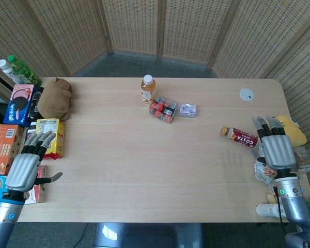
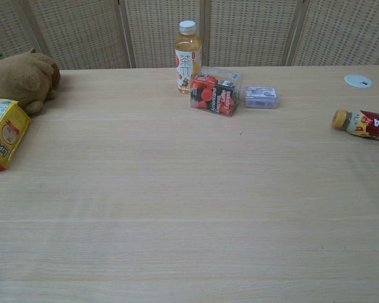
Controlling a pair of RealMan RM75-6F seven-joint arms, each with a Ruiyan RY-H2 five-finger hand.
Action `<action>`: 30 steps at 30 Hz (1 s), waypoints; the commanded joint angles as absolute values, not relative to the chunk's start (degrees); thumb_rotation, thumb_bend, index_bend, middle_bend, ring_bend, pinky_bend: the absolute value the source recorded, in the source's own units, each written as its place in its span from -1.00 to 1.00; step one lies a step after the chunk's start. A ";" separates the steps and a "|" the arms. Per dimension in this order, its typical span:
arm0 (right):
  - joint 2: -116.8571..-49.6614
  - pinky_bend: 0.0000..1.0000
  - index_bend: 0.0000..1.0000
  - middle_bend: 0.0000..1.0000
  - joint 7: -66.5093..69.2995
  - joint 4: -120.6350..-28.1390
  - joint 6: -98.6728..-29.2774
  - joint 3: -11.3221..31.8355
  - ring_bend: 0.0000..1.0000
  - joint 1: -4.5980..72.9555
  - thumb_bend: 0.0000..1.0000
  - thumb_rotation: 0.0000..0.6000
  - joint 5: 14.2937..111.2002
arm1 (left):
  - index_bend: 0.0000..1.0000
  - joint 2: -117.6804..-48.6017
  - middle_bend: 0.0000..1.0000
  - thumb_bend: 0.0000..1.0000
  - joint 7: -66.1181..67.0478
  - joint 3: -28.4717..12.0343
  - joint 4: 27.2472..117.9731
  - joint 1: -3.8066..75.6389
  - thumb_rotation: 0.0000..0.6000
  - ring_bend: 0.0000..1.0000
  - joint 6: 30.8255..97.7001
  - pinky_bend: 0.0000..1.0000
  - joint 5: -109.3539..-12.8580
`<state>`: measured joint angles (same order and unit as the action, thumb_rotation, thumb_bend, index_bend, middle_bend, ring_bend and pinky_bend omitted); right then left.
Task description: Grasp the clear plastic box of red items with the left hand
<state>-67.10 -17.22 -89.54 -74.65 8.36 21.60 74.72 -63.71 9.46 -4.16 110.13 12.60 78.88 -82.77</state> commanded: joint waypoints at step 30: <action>-67.99 -1.00 -1.00 -0.88 -17.17 -91.26 -71.29 9.63 -1.00 23.63 -0.52 1.00 75.41 | -1.00 -64.00 -1.00 -1.00 7.81 -11.60 104.20 31.00 -0.13 -1.00 54.90 -1.00 -72.76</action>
